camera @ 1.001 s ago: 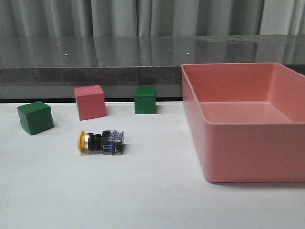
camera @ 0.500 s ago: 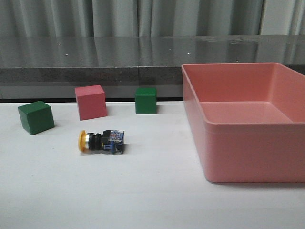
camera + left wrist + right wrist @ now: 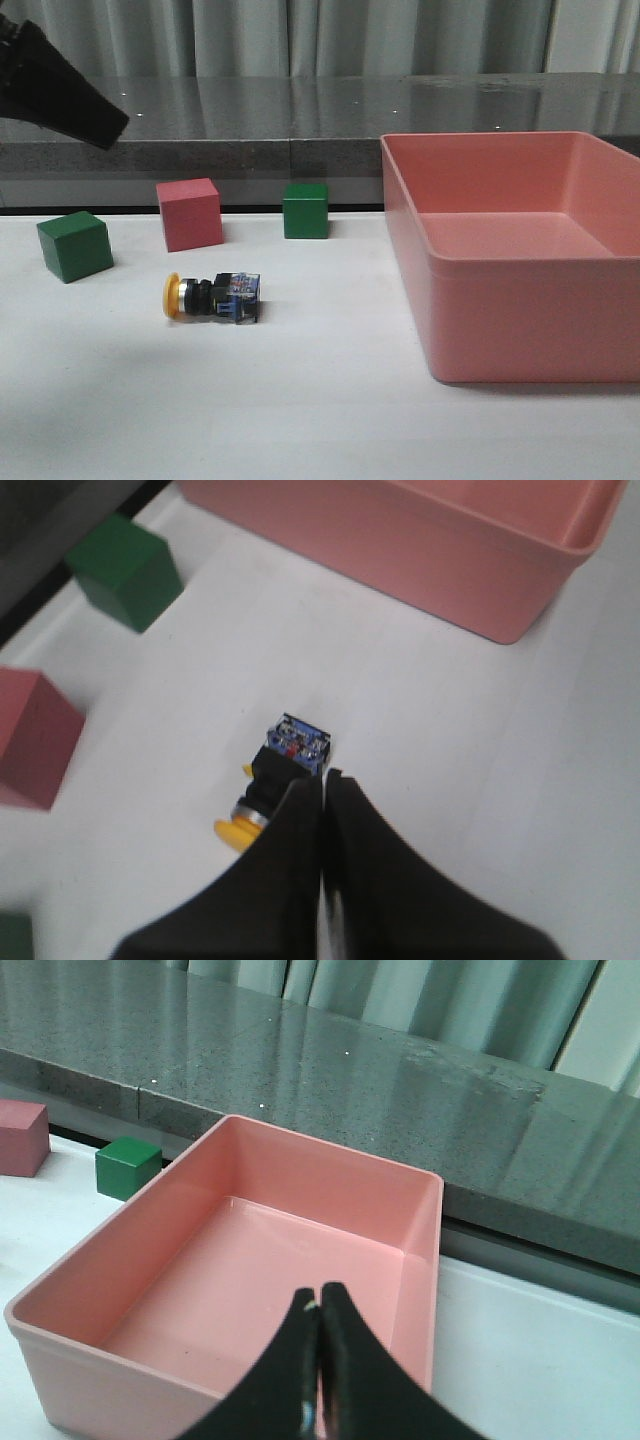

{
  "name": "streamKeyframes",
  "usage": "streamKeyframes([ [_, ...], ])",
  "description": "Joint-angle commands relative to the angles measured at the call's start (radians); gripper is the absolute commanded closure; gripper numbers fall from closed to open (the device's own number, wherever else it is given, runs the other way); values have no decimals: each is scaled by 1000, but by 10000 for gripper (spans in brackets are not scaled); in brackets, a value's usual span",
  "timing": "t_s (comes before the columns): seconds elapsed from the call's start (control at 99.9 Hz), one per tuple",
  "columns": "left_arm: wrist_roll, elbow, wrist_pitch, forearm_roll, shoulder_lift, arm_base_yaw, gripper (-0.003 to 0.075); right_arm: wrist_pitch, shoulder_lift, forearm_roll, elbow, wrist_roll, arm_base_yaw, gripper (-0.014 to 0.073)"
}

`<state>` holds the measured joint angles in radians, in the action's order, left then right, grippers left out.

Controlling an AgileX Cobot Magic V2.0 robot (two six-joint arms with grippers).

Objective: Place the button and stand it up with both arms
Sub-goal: 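Lower the left gripper over the lying button and grasp its body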

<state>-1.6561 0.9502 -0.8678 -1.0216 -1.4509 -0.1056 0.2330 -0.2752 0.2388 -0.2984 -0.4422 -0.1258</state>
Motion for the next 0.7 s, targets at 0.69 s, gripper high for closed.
streamKeyframes([
  [0.69,-520,32,14,-253,-72,-8,307,-69,-7,8,-28,2,8,655],
])
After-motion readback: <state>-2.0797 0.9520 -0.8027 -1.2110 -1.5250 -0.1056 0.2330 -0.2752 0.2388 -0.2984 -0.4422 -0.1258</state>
